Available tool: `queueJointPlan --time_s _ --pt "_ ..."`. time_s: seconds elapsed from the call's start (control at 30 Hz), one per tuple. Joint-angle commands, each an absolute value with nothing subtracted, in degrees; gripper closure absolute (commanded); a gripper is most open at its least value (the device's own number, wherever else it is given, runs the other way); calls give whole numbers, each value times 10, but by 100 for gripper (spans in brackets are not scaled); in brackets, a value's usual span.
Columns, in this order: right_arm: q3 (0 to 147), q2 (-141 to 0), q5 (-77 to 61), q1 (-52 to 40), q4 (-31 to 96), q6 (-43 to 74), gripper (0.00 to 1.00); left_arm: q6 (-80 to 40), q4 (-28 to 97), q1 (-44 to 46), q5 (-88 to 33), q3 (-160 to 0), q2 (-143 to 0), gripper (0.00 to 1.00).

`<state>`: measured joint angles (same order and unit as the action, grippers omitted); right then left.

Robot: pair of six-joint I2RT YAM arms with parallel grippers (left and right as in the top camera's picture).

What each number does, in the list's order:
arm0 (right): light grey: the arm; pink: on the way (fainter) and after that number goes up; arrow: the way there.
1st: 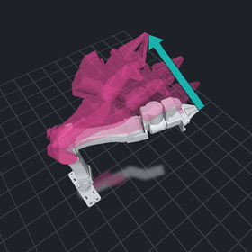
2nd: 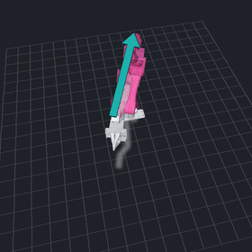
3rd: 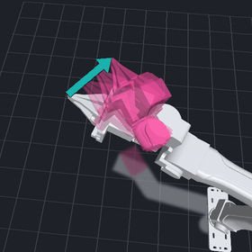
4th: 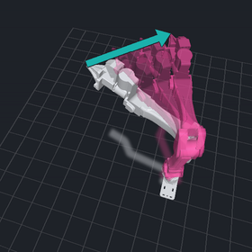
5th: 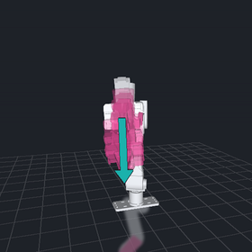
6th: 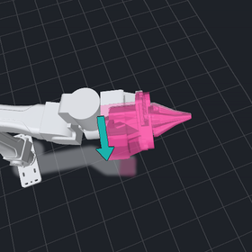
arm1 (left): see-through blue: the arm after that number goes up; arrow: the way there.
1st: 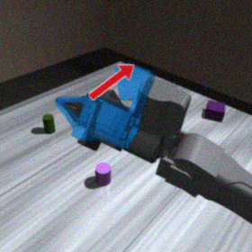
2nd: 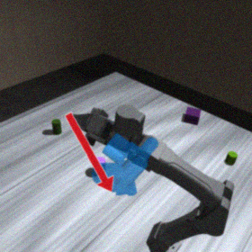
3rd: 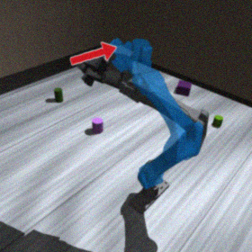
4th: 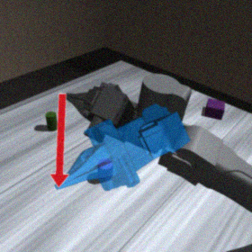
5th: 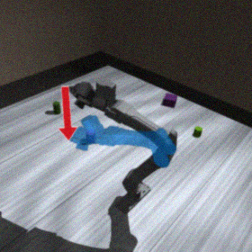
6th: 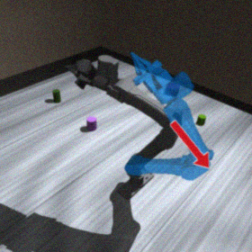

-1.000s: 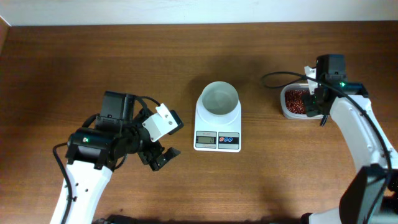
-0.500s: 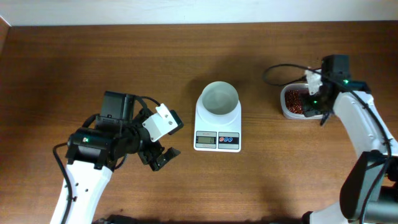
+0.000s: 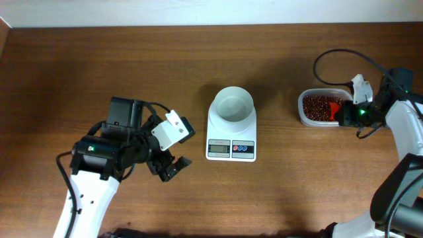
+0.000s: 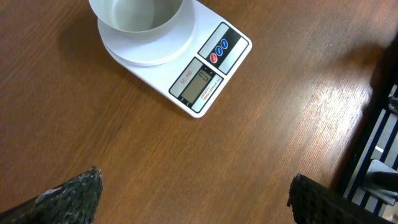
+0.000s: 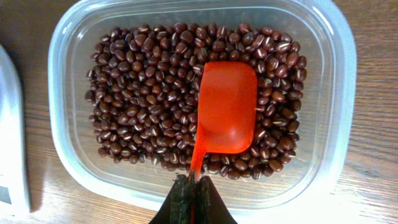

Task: Scoop and weigh 50g on scale
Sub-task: 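Scoop beans and lift the red scoop out of the tub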

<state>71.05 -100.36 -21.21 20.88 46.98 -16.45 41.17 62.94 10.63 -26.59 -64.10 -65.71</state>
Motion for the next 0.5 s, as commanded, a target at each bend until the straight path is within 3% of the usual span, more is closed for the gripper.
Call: queueJointPlan --time_s 0.0,0.47 --pt "711 -1026 -303 245 475 -156 96 423 628 103 -270 -653 -658 1" --pt "711 -1026 -419 313 489 -140 96 423 628 103 -270 -653 -658 1"
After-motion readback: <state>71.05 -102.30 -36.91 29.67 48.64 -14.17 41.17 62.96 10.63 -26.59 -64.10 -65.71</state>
